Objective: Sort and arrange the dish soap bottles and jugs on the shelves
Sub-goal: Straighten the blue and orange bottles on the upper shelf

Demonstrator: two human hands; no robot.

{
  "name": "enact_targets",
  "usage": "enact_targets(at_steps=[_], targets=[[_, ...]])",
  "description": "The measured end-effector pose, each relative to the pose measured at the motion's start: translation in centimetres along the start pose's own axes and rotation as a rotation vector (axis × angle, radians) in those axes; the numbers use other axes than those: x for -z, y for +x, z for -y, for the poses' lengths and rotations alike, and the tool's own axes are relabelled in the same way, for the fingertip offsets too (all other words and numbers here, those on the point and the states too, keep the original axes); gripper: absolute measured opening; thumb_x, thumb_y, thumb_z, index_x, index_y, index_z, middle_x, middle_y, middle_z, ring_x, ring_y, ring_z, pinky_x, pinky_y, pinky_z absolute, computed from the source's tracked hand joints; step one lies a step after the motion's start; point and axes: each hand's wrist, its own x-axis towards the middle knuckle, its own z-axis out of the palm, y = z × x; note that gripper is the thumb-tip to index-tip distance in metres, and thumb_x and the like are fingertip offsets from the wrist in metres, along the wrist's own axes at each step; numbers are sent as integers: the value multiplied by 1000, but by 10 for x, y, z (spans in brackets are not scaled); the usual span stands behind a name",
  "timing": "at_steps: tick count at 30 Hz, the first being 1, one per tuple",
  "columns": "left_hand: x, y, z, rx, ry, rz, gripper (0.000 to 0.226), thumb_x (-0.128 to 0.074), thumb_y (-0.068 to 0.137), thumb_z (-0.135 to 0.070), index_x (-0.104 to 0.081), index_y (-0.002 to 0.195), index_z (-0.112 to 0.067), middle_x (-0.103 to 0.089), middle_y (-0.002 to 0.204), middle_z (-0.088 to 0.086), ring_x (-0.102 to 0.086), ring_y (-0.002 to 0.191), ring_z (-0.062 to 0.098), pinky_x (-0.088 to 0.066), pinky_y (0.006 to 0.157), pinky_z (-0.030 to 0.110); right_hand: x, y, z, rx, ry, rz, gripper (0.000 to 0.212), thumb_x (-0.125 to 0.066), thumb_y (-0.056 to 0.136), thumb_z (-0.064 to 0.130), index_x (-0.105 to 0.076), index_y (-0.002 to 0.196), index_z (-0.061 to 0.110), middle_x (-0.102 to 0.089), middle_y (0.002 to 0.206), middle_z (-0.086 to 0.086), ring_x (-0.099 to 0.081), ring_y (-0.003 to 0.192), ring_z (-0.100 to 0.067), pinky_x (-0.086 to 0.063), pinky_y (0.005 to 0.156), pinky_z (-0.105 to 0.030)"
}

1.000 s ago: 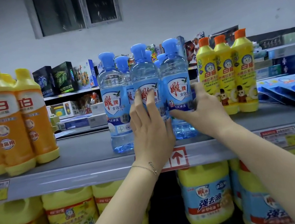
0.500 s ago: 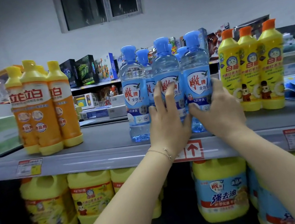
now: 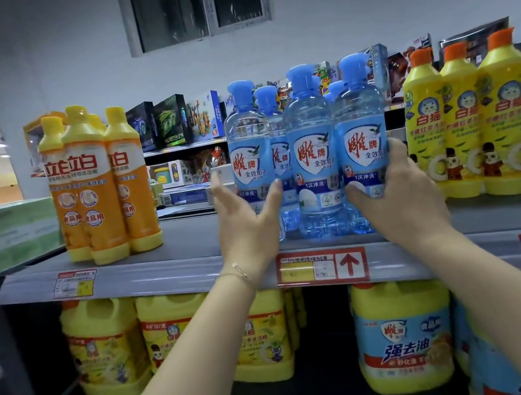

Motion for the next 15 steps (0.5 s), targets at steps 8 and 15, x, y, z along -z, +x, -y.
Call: enact_targets(at_steps=[8, 15], targets=[[-16, -2, -16, -6, 136, 10, 47, -43, 99, -39, -23, 138, -23, -52, 120, 5, -59, 100, 32, -45, 79, 39, 4, -2, 1, 9, -31, 27, 76, -61, 86, 46, -22, 140, 11, -58, 111, -11, -61, 87, -33, -54, 66, -44], [-13, 1, -12, -28, 21, 45, 56, -56, 95, -35, -23, 137, -20, -50, 130, 7, -57, 111, 24, -50, 95, 46, 4, -4, 6, -13, -14, 35, 77, -62, 85, 44, -23, 141, 8, -53, 121, -13, -58, 98, -34, -52, 72, -44]])
